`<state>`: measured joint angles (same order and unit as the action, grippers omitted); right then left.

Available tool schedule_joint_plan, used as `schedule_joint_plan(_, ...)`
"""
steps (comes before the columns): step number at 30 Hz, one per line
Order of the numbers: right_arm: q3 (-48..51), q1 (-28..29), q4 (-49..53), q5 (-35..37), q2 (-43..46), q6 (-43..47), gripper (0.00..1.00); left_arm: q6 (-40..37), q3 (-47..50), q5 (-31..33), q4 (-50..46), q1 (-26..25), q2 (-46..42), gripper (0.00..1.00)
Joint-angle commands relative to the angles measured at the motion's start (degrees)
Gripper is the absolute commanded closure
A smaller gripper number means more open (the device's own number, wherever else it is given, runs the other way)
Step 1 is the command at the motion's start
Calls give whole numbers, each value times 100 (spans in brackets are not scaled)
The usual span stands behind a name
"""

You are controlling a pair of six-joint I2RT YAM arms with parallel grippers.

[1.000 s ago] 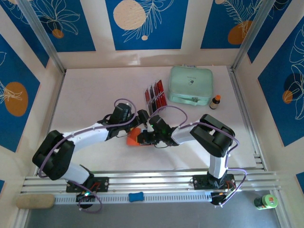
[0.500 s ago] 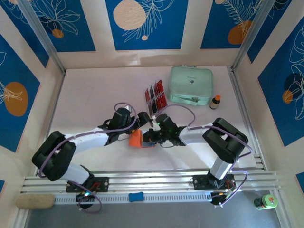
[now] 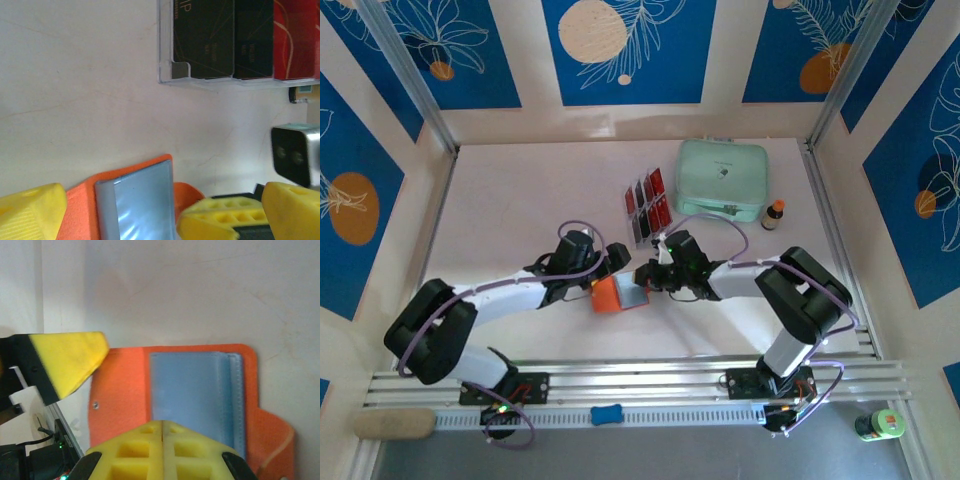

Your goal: Put the credit cards into the card holder

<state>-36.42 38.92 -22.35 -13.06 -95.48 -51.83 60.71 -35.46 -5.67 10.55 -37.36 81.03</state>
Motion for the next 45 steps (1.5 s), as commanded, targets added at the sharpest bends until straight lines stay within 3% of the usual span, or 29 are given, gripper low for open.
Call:
schedule_joint_plan(1, 54, -42, -103, -154, -195, 136, 100, -212, -328, -173, -251, 4, -273, 0)
schedule_joint_plan(9, 196, -42, -338, -127, -347, 20, 100, -89, -627, -57, -481, -484, -676, 0)
schedule_joint_plan(16, 289, -51, -451, -83, -374, -39, 100, 523, 128, 280, 206, -1025, -772, 0)
schedule_joint_plan(21, 338, -47, -462, -58, -334, -80, 100, 613, 644, 420, 527, -1089, -640, 0)
schedule_joint_plan(26, 443, -33, -480, -4, -250, -146, 100, 197, 862, 808, 198, -1033, -697, 0)
schedule_joint_plan(45, 381, 42, -143, 139, 210, -240, 100, -1634, 600, 1050, -296, -726, -140, 0)
